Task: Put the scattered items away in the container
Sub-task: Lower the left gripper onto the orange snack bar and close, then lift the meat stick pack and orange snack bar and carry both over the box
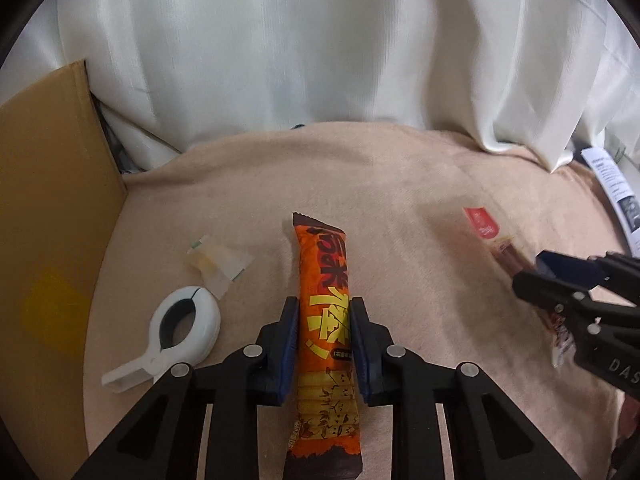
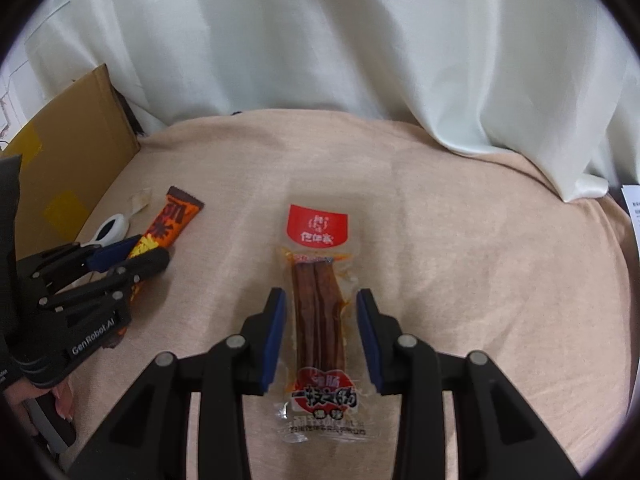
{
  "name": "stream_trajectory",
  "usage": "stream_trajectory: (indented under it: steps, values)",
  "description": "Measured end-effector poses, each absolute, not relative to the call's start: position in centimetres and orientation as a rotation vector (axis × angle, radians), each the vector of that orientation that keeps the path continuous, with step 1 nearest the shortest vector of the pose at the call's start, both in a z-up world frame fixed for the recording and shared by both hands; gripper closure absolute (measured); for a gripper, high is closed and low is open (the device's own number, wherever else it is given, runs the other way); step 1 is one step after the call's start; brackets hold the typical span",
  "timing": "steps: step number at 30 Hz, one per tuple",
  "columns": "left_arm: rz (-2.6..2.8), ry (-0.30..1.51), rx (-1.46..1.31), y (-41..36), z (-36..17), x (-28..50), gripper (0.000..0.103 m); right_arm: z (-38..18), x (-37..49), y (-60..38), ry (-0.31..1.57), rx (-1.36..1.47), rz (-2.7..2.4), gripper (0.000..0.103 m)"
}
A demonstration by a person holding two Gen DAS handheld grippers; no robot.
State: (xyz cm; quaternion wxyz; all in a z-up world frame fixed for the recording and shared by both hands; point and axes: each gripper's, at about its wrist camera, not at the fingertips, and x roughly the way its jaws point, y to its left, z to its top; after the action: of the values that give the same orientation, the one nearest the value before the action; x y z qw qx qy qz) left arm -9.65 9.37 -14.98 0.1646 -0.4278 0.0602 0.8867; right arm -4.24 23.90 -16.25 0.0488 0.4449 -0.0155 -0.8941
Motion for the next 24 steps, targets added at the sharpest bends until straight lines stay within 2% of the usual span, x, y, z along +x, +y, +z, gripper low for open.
stream_trajectory:
  steps: [11, 24]
  values:
    - [2.584, 0.114, -1.046, 8.2, -8.8, -7.9, 0.078, -12.6, -3.2, 23.2, -0.116, 1.176, -2.765, 0.062]
    - [2.596, 0.093, -1.022, 6.3, -7.6, -7.0, 0.078, -10.9, -3.2, 21.4, -0.108, 1.113, -2.775, 0.062]
